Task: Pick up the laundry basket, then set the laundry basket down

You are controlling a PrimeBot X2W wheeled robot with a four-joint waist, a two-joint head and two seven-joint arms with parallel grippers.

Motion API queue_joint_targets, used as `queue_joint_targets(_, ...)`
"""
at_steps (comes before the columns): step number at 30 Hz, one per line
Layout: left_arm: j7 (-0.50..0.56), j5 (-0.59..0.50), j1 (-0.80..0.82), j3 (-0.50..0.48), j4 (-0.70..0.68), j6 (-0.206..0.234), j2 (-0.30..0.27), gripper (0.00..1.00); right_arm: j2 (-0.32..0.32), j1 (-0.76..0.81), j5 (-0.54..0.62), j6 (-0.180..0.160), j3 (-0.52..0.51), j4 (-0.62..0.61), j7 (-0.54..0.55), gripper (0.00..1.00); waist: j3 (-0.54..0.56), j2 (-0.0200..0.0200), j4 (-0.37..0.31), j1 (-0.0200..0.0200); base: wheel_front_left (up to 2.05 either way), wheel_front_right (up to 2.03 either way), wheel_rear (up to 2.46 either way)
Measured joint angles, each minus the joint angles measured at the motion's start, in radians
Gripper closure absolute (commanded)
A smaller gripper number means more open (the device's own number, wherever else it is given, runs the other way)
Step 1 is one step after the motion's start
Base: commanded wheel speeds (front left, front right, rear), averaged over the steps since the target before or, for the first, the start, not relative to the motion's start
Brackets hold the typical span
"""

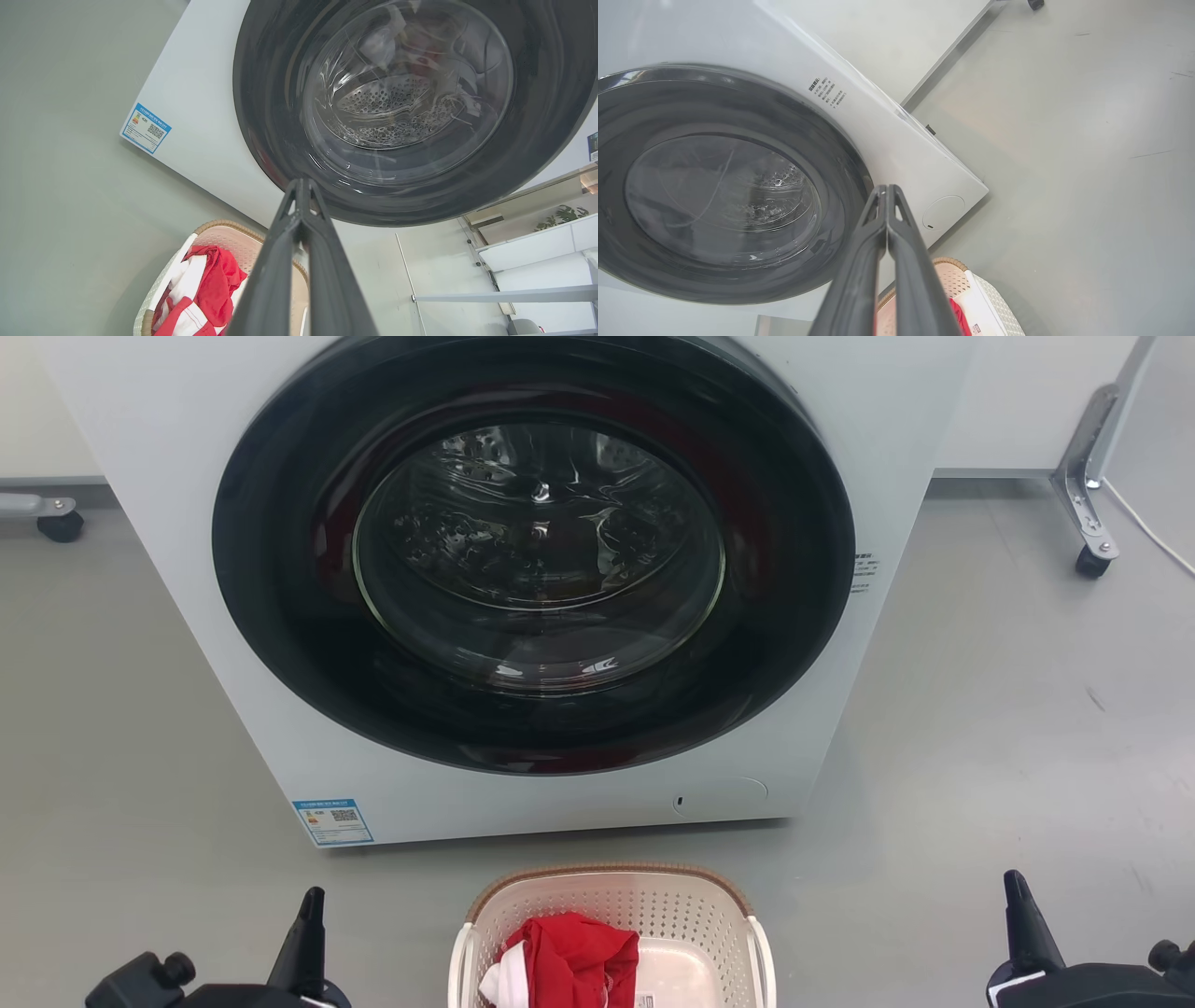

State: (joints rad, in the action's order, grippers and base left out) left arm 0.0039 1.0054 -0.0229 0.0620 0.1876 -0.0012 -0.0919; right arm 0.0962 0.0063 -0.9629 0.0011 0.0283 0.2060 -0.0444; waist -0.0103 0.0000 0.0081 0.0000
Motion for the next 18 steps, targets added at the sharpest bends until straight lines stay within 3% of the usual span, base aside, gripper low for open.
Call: queue_joint_targets(18, 0.043, 0.233, 0.037, -0.06, 0.04, -0.045, 0.019, 1.0, -0.019, -0.041, -0.249, 0.046, -0.063, 0.034, 0.062, 1.0, 0.003, 0.0, -0.003, 0.0, 0.0, 0.0, 0.0)
